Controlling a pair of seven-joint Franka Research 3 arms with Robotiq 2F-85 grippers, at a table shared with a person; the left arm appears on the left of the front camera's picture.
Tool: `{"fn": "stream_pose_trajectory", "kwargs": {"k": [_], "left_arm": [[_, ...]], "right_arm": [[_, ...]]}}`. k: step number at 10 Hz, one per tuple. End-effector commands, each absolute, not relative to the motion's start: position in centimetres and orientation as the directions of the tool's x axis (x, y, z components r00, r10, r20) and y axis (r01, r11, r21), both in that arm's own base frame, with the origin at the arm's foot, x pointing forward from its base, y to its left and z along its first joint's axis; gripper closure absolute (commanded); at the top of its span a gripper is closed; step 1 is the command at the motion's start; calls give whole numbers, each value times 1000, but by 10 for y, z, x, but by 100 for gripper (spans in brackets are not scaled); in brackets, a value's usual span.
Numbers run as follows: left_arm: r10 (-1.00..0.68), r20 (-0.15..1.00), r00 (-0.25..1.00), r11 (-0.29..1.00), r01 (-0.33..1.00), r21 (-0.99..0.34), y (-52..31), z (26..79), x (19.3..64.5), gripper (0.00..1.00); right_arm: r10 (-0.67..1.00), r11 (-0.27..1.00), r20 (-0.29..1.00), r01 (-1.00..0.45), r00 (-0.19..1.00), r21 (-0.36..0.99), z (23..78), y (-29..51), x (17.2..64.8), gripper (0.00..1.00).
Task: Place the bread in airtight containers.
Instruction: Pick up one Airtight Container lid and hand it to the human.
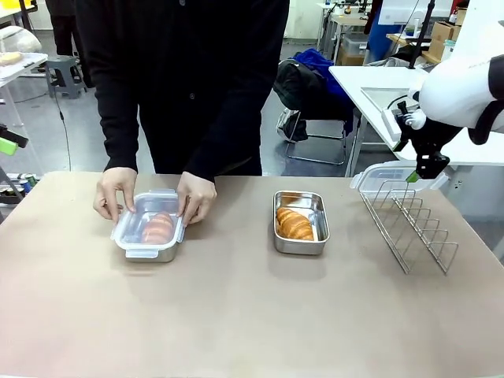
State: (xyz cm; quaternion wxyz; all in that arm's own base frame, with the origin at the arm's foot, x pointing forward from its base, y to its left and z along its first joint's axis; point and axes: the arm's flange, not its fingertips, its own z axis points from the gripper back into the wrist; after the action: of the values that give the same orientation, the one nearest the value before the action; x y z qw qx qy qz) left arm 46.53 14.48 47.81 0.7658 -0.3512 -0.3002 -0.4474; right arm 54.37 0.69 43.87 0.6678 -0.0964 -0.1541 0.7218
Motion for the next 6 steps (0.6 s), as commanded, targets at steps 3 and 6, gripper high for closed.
{"fn": "stream_pose_trajectory", "kwargs": {"k": [3,6], "left_arm": [[-485,771,412,350,900,-261,143,480,464,0],[-485,771,412,350,900,-261,143,480,464,0]], "right_arm": [[997,-41,41,-918,-63,-395,438,6,542,100],[997,-46,38,-919,-66,-391,434,5,542,100]]}}
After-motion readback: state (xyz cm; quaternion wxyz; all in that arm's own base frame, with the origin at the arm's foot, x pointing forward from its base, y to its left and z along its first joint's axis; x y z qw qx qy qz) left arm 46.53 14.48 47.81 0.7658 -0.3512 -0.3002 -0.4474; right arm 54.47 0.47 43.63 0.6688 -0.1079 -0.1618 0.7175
